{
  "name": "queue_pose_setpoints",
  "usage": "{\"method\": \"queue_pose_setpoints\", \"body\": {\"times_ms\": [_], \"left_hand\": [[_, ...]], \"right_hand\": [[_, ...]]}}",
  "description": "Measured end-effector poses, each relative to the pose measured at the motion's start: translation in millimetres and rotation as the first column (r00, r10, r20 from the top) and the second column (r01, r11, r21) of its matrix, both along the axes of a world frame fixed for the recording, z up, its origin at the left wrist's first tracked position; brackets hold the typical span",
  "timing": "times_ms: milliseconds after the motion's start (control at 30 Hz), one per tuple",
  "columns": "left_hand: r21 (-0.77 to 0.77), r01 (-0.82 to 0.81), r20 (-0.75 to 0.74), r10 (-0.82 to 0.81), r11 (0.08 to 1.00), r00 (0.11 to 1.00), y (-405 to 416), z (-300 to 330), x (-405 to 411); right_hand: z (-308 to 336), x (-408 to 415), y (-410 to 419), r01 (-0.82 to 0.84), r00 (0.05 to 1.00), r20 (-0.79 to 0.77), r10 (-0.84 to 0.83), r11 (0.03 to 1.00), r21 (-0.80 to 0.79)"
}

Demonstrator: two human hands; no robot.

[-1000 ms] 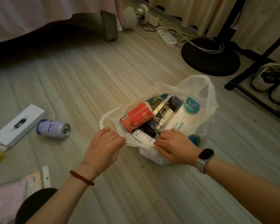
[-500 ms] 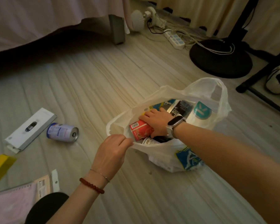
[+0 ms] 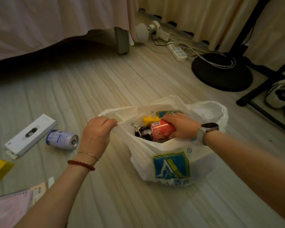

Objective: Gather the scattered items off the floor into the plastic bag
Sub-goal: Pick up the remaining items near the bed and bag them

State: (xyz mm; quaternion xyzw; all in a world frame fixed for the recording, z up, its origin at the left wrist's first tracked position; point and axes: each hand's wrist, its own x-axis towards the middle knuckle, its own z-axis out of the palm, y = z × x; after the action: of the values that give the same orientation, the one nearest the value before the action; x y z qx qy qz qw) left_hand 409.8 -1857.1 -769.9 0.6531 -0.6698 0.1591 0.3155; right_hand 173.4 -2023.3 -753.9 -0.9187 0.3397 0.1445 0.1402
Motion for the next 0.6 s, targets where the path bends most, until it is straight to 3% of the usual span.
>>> {"method": "queue_pose_setpoints", "body": {"times_ms": [233,433,600], "left_hand": [[-0.010,-0.068,-0.044,0.067,0.998,0.997,18,6,2],[0.058,0.006,-0.081,-0.002,0.998,0.997,36,-4,-23],[0.113,0.044,-0.083,-0.035,0.993,0.996,47,-13,-26]], "right_hand": [[17,14,18,0.017,0.997,-0.082,0.006,0.963,0.270],[3,22,34,-0.067,0.992,-0.111,0.067,0.998,0.003],[-10,14,41,-0.020,0.999,-0.028,0.018,0.998,-0.056]]}}
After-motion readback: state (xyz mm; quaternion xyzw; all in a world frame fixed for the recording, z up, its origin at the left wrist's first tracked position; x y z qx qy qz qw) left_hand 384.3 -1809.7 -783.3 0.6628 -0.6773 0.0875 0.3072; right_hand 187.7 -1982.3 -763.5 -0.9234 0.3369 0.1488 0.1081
